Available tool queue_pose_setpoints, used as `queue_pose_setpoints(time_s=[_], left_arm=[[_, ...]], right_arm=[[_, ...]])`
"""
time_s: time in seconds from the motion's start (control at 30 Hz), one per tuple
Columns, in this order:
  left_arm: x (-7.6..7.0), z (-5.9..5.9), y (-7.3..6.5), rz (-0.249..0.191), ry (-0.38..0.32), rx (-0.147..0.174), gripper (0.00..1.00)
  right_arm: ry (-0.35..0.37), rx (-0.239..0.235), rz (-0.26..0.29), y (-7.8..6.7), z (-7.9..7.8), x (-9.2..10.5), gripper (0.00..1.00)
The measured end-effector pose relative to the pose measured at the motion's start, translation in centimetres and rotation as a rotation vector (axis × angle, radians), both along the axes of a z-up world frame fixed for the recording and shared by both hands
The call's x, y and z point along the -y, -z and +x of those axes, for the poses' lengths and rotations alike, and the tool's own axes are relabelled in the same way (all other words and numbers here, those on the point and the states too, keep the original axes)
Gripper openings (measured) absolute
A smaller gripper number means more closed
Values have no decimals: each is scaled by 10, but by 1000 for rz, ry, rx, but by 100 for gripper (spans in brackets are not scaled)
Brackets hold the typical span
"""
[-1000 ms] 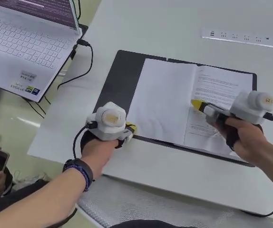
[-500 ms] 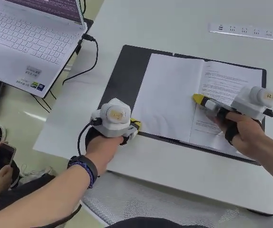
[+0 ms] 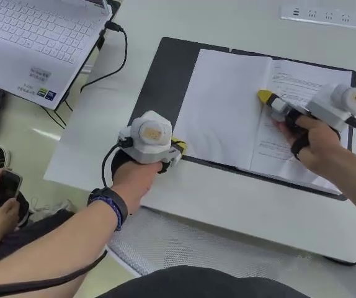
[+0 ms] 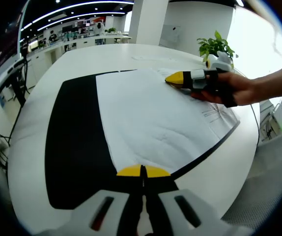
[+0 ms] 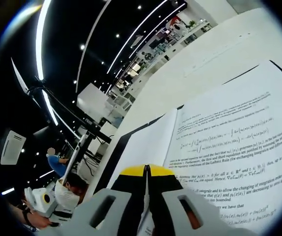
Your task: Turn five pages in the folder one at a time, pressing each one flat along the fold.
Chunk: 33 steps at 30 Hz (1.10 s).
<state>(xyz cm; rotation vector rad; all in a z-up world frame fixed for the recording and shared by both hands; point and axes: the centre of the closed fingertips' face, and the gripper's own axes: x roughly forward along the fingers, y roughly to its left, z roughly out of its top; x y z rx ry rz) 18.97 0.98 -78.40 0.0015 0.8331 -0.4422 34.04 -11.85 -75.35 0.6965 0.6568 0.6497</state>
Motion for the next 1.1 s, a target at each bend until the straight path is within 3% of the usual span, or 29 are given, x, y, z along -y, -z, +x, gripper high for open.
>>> queue_pose_setpoints(time_s=[0.07, 0.23, 0.27, 0.37, 0.53, 1.1], left_arm=[[0, 0, -1, 0, -1, 3, 0], [1, -2, -4, -10, -27, 1, 0], [1, -2, -5, -9, -28, 0, 0], [1, -2, -5, -10, -25, -2, 0], [0, -1, -4, -9, -10, -2, 0], [-1, 1, -5, -11, -10, 0, 0]], right_arm=[[32, -10, 22, -1, 5, 1, 0], [59, 10, 19, 5, 19, 2, 0], [65, 10, 22, 11, 28, 5, 0], [74, 19, 22, 15, 28, 6, 0], [110, 25, 36, 27, 53, 11, 0], [259, 34, 42, 24, 94, 17, 0]])
